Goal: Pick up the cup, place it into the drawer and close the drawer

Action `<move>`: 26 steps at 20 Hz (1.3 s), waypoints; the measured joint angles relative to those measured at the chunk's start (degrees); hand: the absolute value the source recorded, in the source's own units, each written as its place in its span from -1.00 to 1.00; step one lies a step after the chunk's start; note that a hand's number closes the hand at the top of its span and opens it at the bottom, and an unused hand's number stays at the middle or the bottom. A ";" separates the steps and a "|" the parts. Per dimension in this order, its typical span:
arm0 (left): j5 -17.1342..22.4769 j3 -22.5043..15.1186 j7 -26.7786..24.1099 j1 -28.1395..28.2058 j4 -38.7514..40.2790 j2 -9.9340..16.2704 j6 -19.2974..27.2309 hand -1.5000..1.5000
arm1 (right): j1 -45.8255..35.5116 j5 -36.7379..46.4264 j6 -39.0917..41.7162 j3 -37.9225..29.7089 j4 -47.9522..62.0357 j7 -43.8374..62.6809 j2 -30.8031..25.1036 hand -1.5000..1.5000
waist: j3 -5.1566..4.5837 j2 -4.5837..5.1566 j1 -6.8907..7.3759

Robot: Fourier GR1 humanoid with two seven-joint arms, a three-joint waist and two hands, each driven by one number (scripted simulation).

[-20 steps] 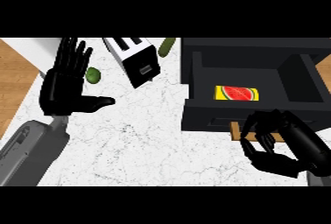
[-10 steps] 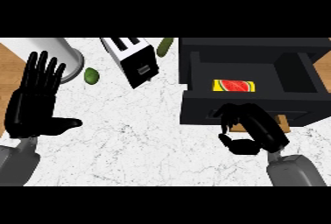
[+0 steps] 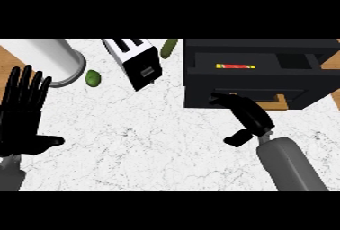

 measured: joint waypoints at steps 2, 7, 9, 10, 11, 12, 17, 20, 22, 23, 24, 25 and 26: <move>-0.32 0.73 0.12 0.99 -0.28 -0.30 -0.90 -1.00 | -3.80 0.62 -0.95 -1.21 5.81 -1.05 0.80 -1.00 | -0.03 -0.01 0.11; -0.12 3.48 1.19 2.40 -0.17 0.05 -4.22 -1.00 | -12.12 0.31 -3.64 -5.19 20.35 -6.97 1.79 -1.00 | -0.04 0.00 0.52; -0.78 3.53 0.69 2.54 0.15 -0.79 -4.97 -1.00 | -15.64 -0.09 -4.26 -6.92 25.76 -8.46 2.06 -1.00 | -0.12 -0.04 0.56; -1.01 3.60 0.69 2.71 0.01 -1.05 -5.15 -1.00 | -17.10 -0.30 -4.20 -7.60 28.12 -10.14 1.68 -1.00 | -0.20 -0.20 0.63; -0.93 3.83 0.56 2.64 0.43 -1.21 -5.76 -1.00 | -18.77 -0.50 -4.08 -8.35 30.19 -10.72 1.44 -1.00 | -0.30 -0.30 0.66; -1.25 3.78 0.74 2.24 0.68 -1.45 -5.70 -1.00 | -19.94 -0.73 -4.14 -8.99 32.13 -12.57 0.99 -1.00 | -0.35 -0.42 0.75; -1.70 4.04 0.42 1.58 2.25 -2.35 -7.25 -1.00 | -26.09 -1.14 -1.83 -11.09 39.96 -17.22 -1.50 -1.00 | -0.44 -0.46 1.57; -1.81 4.29 0.76 1.19 2.58 -2.19 -7.85 -1.00 | -28.32 -1.42 -1.01 -12.11 43.23 -19.17 -2.55 -1.00 | -0.45 -0.40 2.17; -2.23 3.91 0.78 1.34 2.51 -2.39 -8.21 -1.00 | -29.53 -1.54 -0.26 -12.64 45.05 -20.39 -3.32 -1.00 | -0.47 -0.29 2.64; -2.43 3.74 0.72 1.32 2.46 -2.51 -8.36 -1.00 | -29.79 -1.49 0.13 -12.72 45.70 -21.19 -3.71 -1.00 | -0.51 -0.24 2.91; -2.62 3.65 0.63 1.20 2.29 -2.73 -8.22 -1.00 | -30.01 -1.44 0.23 -12.83 46.32 -21.75 -3.91 -1.00 | -0.55 -0.25 3.07; -2.87 3.56 0.59 1.03 2.26 -2.89 -8.08 -1.00 | -30.24 -1.25 0.39 -12.77 46.88 -22.35 -4.11 -1.00 | -0.58 -0.25 3.17; -3.09 3.62 0.38 0.65 2.80 -2.99 -8.21 -1.00 | -30.63 -1.12 0.83 -12.74 47.42 -22.78 -4.26 -1.00 | -0.58 -0.17 3.16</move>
